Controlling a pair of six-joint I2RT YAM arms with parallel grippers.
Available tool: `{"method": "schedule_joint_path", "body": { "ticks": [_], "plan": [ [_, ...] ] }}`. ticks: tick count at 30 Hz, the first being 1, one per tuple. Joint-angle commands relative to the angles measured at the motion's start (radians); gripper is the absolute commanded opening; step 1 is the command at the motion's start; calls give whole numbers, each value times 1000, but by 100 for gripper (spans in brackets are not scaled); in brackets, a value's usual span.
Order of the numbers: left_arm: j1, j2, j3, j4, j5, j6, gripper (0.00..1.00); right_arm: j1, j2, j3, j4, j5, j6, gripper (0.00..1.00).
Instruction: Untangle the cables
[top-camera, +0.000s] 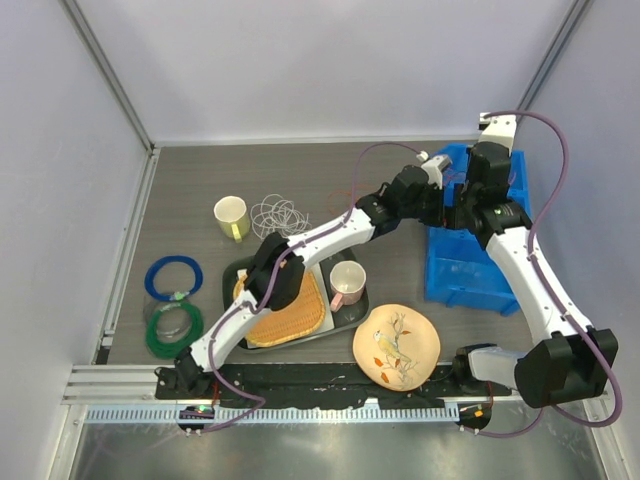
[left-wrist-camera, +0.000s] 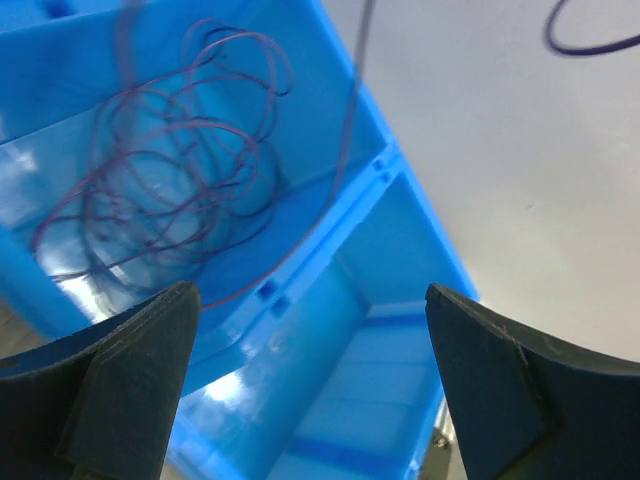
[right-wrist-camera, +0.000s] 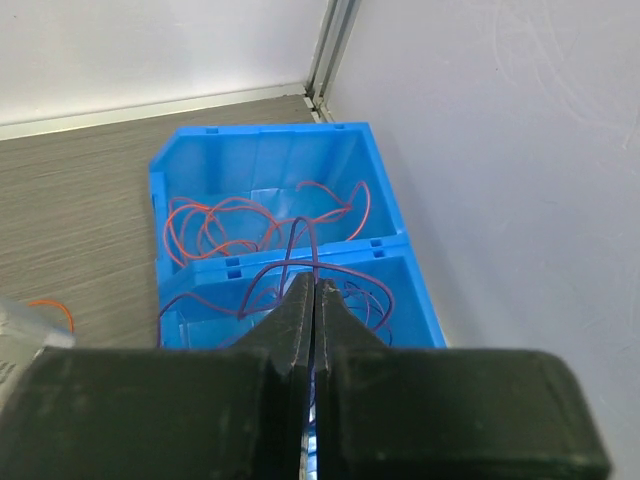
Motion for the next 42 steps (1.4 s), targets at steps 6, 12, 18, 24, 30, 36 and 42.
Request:
{"method": "schedule_joint_path", "body": {
  "ticks": [6, 12, 18, 24, 30, 36, 42],
  "plan": [
    [10, -432, -410, -78, -163, 290, 100, -37, 36, 61, -21, 61, 11, 1],
    [67, -734, -730, -84, -265, 313, 100, -100, 24, 61, -61, 55, 65, 1],
    [197, -927, -949, -117, -287, 268, 100, -140, 11, 38, -104, 6, 117, 1],
    [354, -1136, -1188, -85, -382, 242, 100, -140, -41, -25, -116, -97, 251, 1],
    [427, -1228, -1302, -119, -416, 241, 100, -140, -24, -133, -29, -54, 294, 1],
    [450, -1274, -1350, -116, -413, 247, 100, -139, 63, -180, -24, 53, 354, 10],
    [452, -1291, -1375, -99, -407, 241, 100, -139, 114, -53, -85, -8, 328, 67]
  ]
}}
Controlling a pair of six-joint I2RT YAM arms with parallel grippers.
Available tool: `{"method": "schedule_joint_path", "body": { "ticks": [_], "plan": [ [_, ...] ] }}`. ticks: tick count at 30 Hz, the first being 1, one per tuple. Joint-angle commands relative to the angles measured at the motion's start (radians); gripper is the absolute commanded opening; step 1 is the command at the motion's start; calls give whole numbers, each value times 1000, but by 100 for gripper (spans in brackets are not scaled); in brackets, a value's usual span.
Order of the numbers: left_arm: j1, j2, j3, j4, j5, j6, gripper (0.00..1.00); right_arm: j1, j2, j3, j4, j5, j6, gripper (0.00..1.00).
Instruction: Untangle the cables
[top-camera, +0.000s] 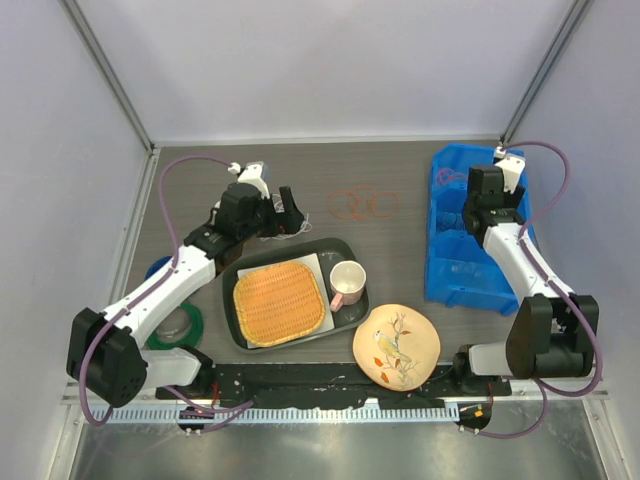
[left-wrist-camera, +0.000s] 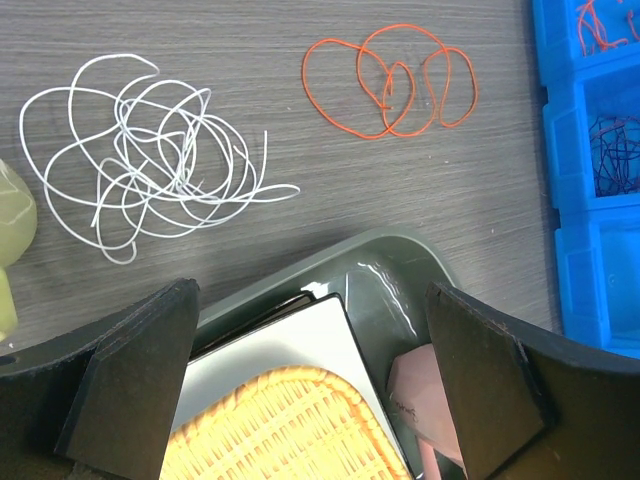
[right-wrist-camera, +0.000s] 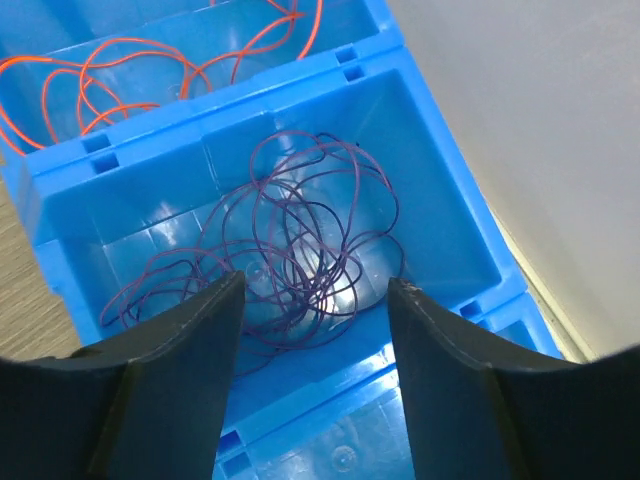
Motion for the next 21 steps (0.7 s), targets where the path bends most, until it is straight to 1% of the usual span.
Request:
{"method": "schedule_joint_path", "body": {
  "ticks": [1, 2, 3, 5, 6, 7, 9, 10, 11, 12, 13, 14, 16, 17, 19, 20, 21],
  "plan": [
    [4, -27, -12, 47, 0, -9, 100, 13, -7, 140, -3, -25, -23, 71],
    [6, -26, -17, 52, 12, -9, 100, 28, -15, 165, 1, -42, -43, 75],
    [6, -19, -17, 55, 16, -13, 100, 79, -32, 171, 7, -69, -80, 81],
    [6, -11, -8, 47, 16, -16, 100, 134, -46, 171, 38, -154, -123, 83],
    [6, -2, -6, 41, 14, -14, 100, 166, -46, 166, 53, -307, -158, 85],
    [6, 1, -2, 33, 11, -14, 100, 211, -40, 160, 69, -397, -167, 85],
    [6, 6, 3, 26, 3, -14, 100, 259, -8, 146, 137, -563, -169, 85],
    [6, 9, 6, 23, 2, -11, 100, 298, 43, 152, 156, -711, -190, 85],
    [4, 7, 8, 21, 0, -11, 100, 315, 81, 186, 156, -763, -213, 85],
    [6, 6, 8, 18, -1, -10, 100, 332, 118, 218, 145, -771, -216, 85],
    [6, 3, 6, 18, -1, -9, 100, 351, 205, 252, 130, -718, -216, 85],
    [6, 0, 3, 19, -1, -8, 100, 367, 251, 331, 97, -679, -216, 85],
    [6, -5, 0, 23, -6, -6, 100, 372, 353, 416, 58, -595, -195, 85],
    [6, -5, -2, 21, -9, -2, 100, 371, 447, 497, 14, -553, -175, 85],
    [4, -7, 0, 18, -15, 1, 100, 372, 546, 579, -41, -489, -143, 85],
    [4, -8, -2, 18, -17, 4, 100, 371, 628, 647, -89, -440, -132, 85],
    [4, -7, -2, 18, -18, 4, 100, 372, 663, 675, -109, -423, -132, 85]
  ]
}}
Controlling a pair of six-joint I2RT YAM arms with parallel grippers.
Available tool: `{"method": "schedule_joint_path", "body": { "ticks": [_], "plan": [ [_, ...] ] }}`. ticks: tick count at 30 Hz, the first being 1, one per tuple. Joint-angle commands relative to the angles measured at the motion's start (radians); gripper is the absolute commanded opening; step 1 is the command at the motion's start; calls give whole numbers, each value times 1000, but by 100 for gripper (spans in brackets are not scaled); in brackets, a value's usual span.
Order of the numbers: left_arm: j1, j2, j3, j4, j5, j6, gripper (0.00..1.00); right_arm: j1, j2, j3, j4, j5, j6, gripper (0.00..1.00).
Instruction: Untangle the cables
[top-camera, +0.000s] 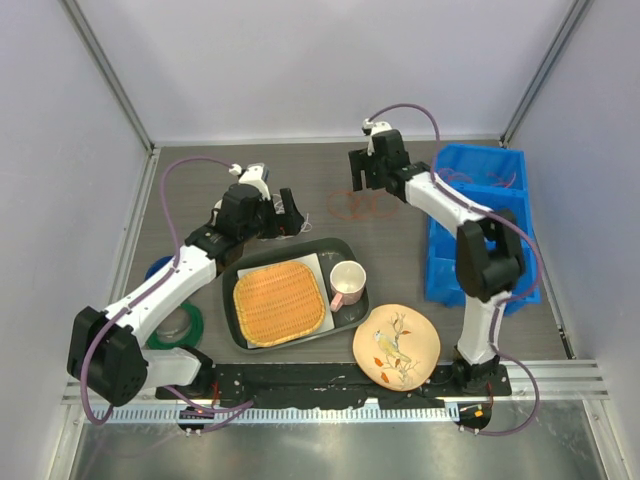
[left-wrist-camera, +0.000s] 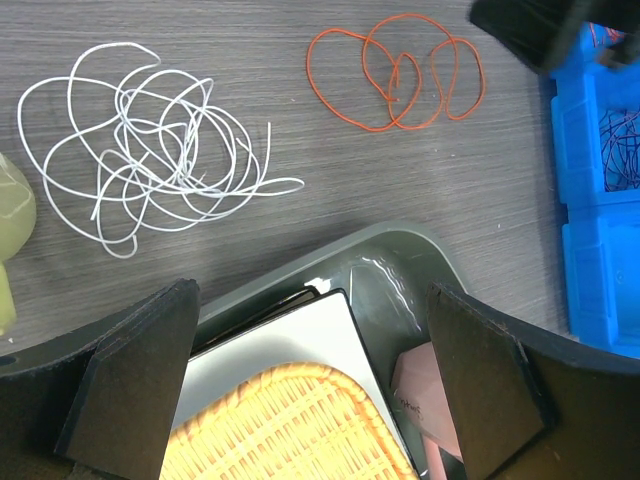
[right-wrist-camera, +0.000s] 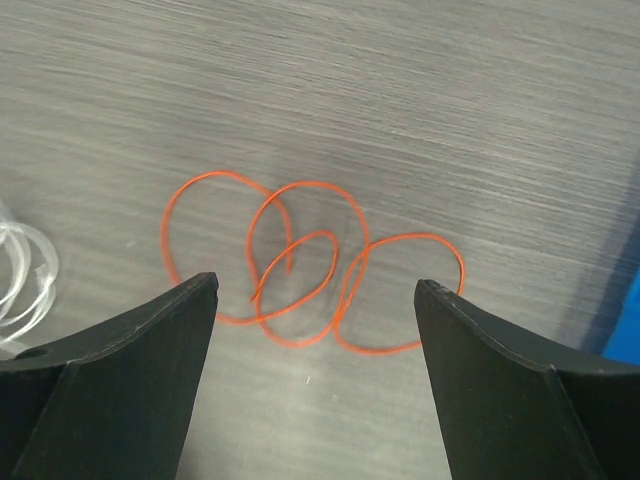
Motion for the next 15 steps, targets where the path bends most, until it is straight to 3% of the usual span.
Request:
{"method": "schedule_joint_path", "body": {
  "ticks": [1, 11, 14, 15],
  "plan": [
    [4, -12, 12, 16, -22, 5, 100, -8, 170, 178, -150, 135, 34, 85],
    [6, 14, 18, 19, -22, 5, 100, -8, 341, 262, -260, 93, 117, 80],
    [6, 18, 22, 11, -22, 4, 100, -7, 362, 258, -270, 103, 163, 71],
    [6, 17, 23, 10, -24, 2, 100, -8, 364, 255, -271, 101, 174, 60]
  ]
}}
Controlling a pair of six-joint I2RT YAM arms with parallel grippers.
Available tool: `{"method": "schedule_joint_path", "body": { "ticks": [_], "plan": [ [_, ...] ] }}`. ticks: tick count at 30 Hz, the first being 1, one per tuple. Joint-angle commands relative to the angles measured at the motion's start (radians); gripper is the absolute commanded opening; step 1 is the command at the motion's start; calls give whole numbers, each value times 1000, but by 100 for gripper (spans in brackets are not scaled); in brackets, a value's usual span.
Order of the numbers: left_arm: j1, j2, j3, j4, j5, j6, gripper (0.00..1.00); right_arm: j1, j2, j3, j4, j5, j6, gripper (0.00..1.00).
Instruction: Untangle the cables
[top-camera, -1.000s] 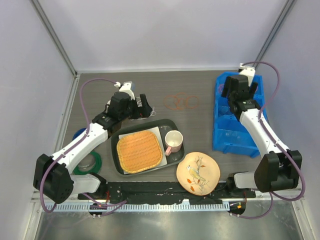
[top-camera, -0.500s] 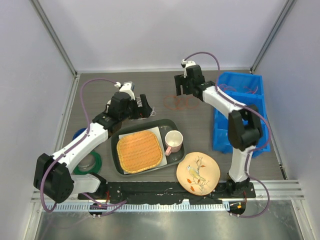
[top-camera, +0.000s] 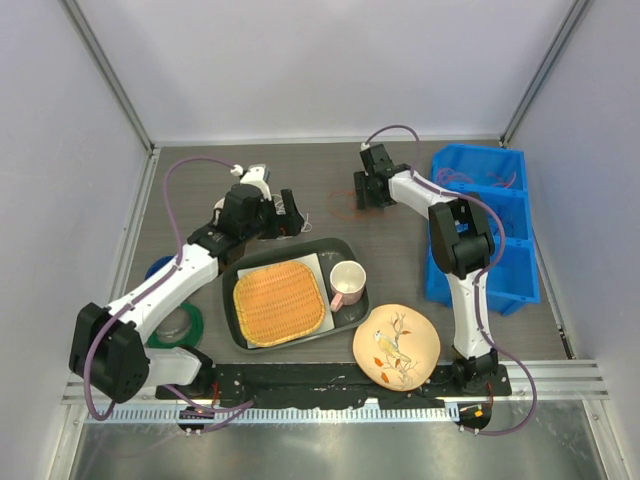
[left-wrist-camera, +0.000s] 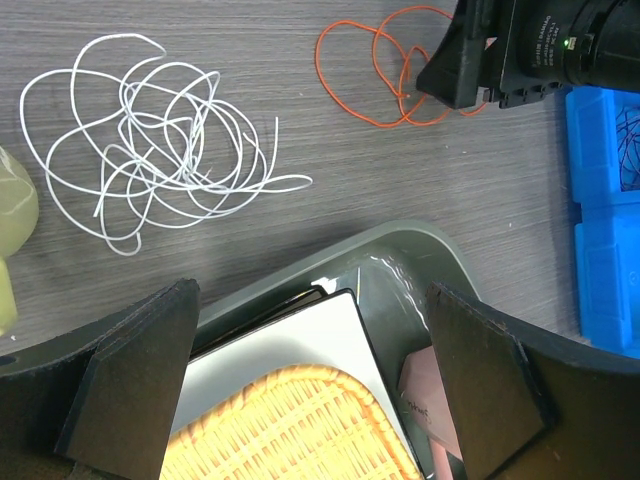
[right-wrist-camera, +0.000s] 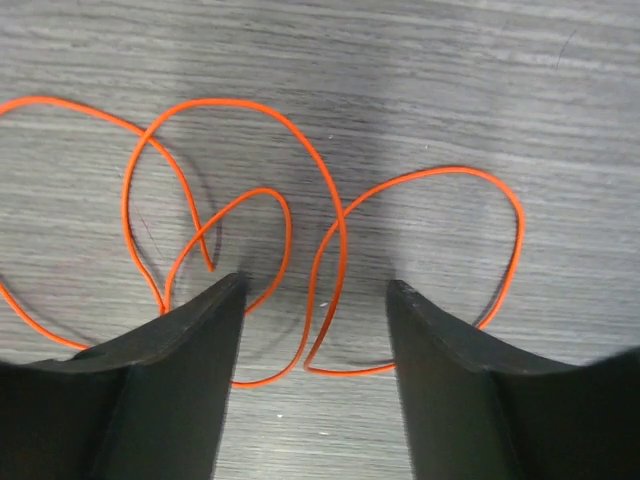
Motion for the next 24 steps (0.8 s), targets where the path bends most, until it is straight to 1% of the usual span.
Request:
{"method": "schedule_joint_path", "body": {
  "ticks": [1, 2, 3, 4, 5, 6, 11, 12, 14, 15, 18, 19, 20, 22, 24],
  "plan": [
    [5, -4, 19, 12, -17, 2, 100, 2, 6, 32, -29, 11, 97, 52],
    [5, -5, 19, 12, -17, 2, 100, 4, 1, 22, -27, 9, 102, 44],
    [5, -8, 16, 15, -17, 2, 100, 4, -6, 18, -26, 6, 105, 27],
    [4, -13, 15, 16, -17, 2, 100, 4, -13, 15, -24, 5, 107, 19],
    [4, -14, 13, 16, -17, 1, 100, 8, -37, 9, -23, 2, 108, 13],
    [5, -19, 12, 18, -15, 2, 100, 10, -54, 3, -17, -2, 104, 1],
    [5, -28, 6, 23, -15, -3, 100, 16, -198, -52, 83, -3, 78, 1],
    [5, -31, 6, 23, -15, -4, 100, 18, -254, -57, 98, 11, 64, 1],
    [4, -36, 3, 23, -15, -6, 100, 18, -307, -61, 134, 37, 49, 1],
    [4, -39, 1, 21, -15, -6, 100, 18, -362, -58, 141, 87, 27, 1],
    [5, -42, 0, 24, -12, -6, 100, 14, -431, -46, 181, 193, -7, 1],
    [4, -42, -4, 24, -11, -6, 100, 11, -465, -32, 191, 274, -34, 1],
    [4, -42, -4, 27, -11, -6, 100, 8, -477, -26, 192, 308, -46, 1],
    [5, -39, -2, 29, -8, -7, 100, -27, -499, -3, 192, 363, -69, 1],
    [4, -38, -2, 26, -6, -10, 100, -68, -508, 5, 191, 367, -65, 1]
  ]
}}
